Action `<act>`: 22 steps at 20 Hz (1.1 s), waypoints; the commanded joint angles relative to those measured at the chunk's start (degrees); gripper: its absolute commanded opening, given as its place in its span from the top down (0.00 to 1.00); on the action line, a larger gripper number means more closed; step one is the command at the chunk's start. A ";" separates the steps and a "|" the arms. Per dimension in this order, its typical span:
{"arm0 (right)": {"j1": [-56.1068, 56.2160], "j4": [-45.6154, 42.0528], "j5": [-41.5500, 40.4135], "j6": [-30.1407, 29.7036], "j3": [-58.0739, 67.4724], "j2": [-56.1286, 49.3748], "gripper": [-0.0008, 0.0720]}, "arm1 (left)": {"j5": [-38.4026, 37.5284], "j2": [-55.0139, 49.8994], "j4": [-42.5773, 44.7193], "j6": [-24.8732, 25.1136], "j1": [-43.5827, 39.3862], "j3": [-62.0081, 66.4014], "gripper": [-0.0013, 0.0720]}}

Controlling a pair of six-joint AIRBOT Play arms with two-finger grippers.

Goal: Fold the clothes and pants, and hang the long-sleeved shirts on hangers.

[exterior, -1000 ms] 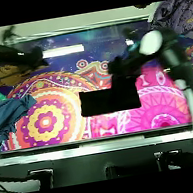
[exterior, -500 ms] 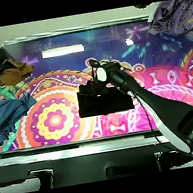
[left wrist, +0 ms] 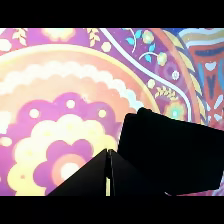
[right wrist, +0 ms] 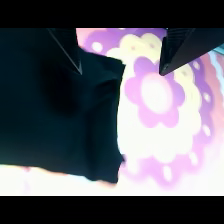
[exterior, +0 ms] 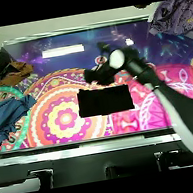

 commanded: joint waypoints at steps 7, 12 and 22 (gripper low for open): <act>-42.93 16.76 18.16 -33.77 -8.02 7.21 0.18 | 1.09 0.02 0.02 0.04 -0.33 -0.15 0.96; -48.78 26.71 12.63 -44.04 -29.18 3.28 0.27 | 0.96 0.04 0.02 0.15 -0.33 -0.15 0.96; -38.42 29.88 2.12 -51.58 -34.91 -7.69 0.29 | 0.96 0.02 -0.02 0.42 -0.33 -0.15 0.96</act>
